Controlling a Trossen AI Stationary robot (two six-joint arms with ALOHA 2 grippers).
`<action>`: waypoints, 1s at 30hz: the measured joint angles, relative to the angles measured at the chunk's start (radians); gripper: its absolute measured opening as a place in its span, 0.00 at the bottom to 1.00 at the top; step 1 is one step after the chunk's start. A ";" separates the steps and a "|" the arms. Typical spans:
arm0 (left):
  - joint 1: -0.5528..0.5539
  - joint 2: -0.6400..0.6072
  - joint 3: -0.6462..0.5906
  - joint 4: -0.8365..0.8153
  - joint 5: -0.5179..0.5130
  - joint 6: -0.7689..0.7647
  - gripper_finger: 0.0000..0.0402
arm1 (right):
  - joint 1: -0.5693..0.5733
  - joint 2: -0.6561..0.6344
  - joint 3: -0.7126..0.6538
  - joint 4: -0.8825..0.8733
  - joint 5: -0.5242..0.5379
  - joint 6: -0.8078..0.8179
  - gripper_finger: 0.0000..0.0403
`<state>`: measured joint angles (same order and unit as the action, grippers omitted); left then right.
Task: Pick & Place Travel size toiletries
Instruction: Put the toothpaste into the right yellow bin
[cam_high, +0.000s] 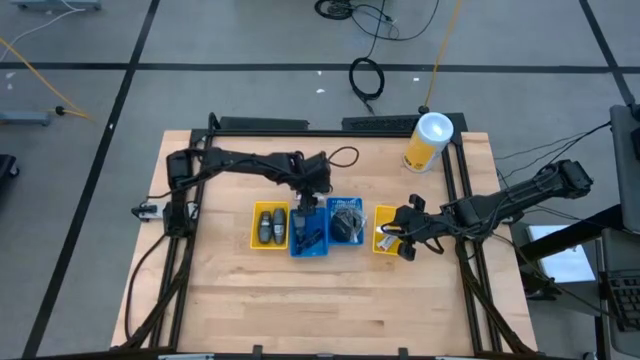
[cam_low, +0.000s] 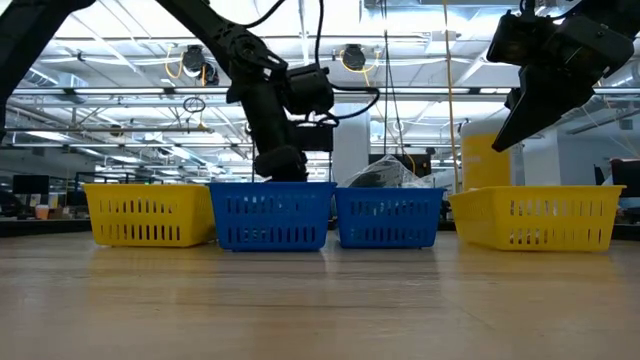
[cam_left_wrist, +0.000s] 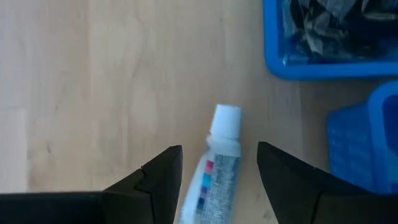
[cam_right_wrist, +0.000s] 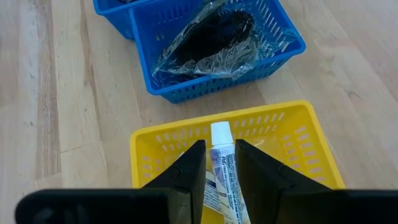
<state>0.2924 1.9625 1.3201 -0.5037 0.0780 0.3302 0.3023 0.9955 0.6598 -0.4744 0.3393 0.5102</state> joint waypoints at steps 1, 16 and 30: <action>0.000 0.007 0.000 0.000 0.000 0.000 0.51 | 0.000 0.000 0.000 0.001 0.000 0.000 0.19; 0.001 0.041 -0.001 0.031 0.010 -0.020 0.51 | 0.000 0.000 0.000 0.008 -0.001 0.000 0.19; 0.013 0.063 0.000 0.026 0.065 -0.026 0.19 | 0.000 0.000 0.000 0.015 -0.001 0.001 0.19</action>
<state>0.3058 2.0258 1.3204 -0.4778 0.1432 0.3043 0.3027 0.9951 0.6598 -0.4595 0.3385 0.5110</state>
